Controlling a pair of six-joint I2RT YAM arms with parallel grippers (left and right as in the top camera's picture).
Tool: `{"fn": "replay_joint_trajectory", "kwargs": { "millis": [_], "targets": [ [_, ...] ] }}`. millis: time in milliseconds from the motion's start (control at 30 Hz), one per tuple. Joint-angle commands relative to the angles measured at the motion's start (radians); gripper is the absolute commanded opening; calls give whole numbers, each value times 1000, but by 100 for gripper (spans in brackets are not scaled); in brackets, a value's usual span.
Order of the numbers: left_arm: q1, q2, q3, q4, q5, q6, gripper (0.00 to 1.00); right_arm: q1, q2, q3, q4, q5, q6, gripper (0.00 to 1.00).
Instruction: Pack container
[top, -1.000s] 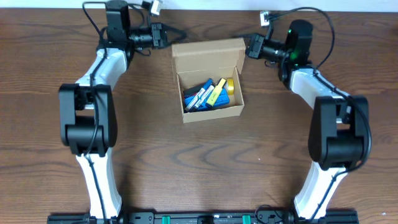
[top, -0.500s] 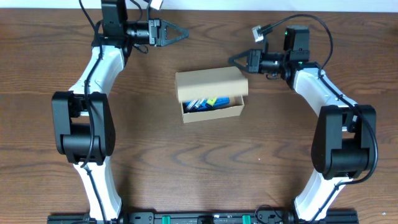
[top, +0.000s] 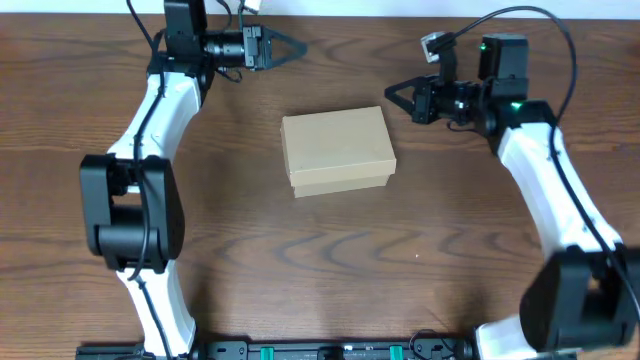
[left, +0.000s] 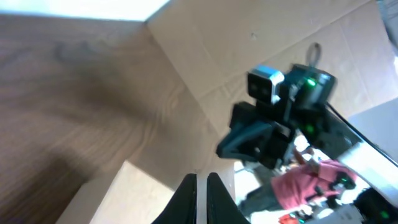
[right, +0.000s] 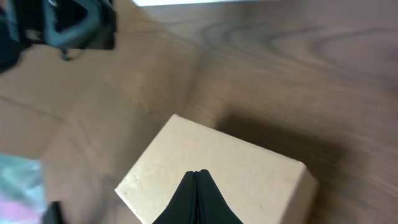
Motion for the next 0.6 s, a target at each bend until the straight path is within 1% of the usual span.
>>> {"fn": "replay_joint_trajectory", "kwargs": {
  "millis": [0, 100, 167, 333, 367, 433, 533, 567],
  "targets": [
    [-21, -114, 13, 4, -80, 12, 11, 28, -83, 2, -45, 166, -82, 2],
    [-29, -167, 13, -11, -130, 23, 18, 43, -144, 2, -84, 231, -90, 1],
    [-29, -198, 13, -15, -153, 33, 22, 53, -177, 2, -97, 246, -101, 1],
    [-36, -272, 13, -49, -226, 46, 22, 76, -243, 2, -111, 272, -102, 1],
    [-40, -290, 13, -92, -257, 68, 22, 81, -254, 2, -118, 274, -102, 1],
    [-48, -333, 13, -238, -346, 172, 22, 89, -270, 2, -142, 286, -101, 2],
    [-74, -414, 13, -523, -559, 366, 22, 99, -291, 2, -187, 306, -101, 1],
    [-84, -440, 13, -596, -621, 420, 22, 101, -295, 2, -202, 313, -101, 1]
  ]
}}
